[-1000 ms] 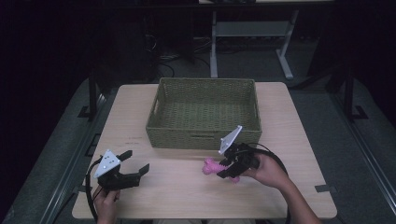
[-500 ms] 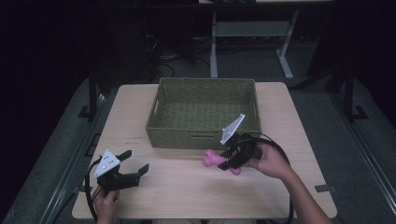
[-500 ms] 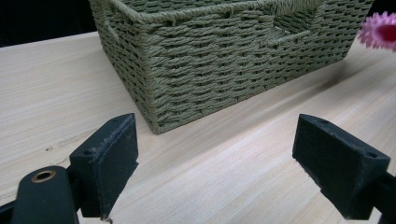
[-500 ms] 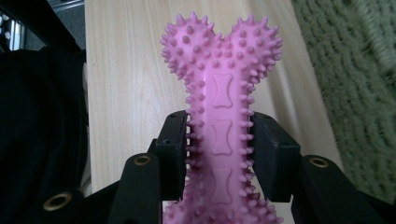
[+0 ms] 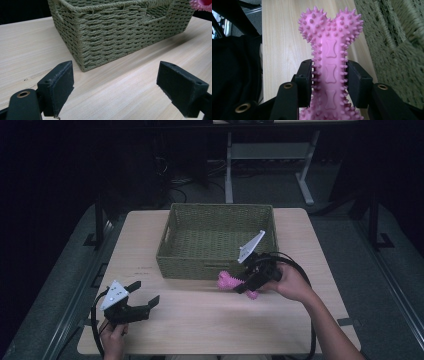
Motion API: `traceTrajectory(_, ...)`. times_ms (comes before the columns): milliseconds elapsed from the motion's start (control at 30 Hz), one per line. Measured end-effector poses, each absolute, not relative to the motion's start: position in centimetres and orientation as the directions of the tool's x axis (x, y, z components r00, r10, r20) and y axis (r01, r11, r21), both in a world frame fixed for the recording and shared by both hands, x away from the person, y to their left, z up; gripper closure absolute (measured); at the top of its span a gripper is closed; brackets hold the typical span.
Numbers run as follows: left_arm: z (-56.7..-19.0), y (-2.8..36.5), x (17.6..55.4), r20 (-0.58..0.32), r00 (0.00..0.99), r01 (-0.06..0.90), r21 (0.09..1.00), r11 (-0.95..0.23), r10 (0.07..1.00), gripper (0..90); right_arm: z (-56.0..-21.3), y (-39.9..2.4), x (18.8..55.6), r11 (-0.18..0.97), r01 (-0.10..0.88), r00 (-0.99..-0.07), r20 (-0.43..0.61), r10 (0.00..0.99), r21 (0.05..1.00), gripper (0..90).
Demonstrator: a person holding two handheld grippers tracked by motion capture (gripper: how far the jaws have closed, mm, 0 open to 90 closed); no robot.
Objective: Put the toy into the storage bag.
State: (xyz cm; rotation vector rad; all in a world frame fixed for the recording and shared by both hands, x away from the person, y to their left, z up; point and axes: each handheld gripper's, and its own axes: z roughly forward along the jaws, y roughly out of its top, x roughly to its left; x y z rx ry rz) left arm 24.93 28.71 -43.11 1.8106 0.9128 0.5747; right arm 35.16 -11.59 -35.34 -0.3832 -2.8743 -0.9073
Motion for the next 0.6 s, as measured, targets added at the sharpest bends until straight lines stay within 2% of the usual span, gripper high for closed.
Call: traceTrajectory(600, -43.1, 28.6, 24.9, -0.015, 0.605, 0.327, 0.916, -0.231, 0.796, 13.8, -32.6, -11.3, 37.0, 0.791, 0.262, -0.965, 0.163, 0.205, 0.553, 57.8)
